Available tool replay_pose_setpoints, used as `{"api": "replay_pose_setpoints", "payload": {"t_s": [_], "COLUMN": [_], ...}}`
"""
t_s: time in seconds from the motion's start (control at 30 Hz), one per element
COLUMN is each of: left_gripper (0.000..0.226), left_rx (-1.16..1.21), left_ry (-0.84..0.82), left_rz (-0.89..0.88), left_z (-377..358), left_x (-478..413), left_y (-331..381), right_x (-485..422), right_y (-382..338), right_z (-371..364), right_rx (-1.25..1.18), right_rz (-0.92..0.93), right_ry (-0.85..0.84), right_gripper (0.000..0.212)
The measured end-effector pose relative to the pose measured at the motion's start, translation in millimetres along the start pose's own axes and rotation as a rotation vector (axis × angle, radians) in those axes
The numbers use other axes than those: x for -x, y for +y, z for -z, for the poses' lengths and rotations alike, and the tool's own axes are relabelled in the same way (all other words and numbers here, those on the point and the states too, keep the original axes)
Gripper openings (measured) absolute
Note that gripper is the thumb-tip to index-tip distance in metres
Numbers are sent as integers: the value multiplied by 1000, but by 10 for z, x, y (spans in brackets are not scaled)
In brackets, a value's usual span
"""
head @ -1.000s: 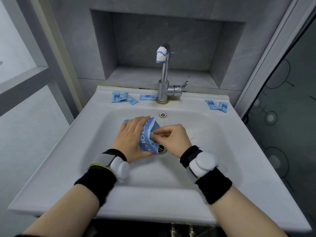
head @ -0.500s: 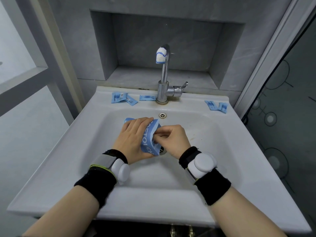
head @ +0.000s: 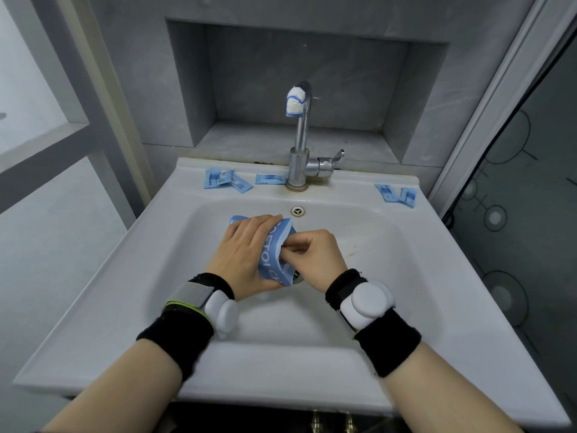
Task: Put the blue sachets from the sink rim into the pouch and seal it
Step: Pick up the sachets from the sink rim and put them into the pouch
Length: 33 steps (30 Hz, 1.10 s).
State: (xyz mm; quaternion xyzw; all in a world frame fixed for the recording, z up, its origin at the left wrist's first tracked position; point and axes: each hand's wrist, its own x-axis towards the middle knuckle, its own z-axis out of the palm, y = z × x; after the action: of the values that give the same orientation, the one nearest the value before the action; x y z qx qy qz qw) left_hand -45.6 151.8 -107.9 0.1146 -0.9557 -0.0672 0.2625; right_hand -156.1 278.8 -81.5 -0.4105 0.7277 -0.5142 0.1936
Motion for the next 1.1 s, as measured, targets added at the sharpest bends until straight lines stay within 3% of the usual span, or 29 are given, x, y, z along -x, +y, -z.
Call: {"api": "replay_pose_setpoints", "payload": {"t_s": [1.1], "left_gripper": [108], "left_rx": [21], "left_ry": [-36], "left_rz": [5], "left_z": [63], "left_x": [9], "left_y": [59], "right_x": [5], "right_y": [10], "right_z": [-20], "right_rx": [161], "right_rz": [144], "right_ry": [-50], "right_gripper": [13]}}
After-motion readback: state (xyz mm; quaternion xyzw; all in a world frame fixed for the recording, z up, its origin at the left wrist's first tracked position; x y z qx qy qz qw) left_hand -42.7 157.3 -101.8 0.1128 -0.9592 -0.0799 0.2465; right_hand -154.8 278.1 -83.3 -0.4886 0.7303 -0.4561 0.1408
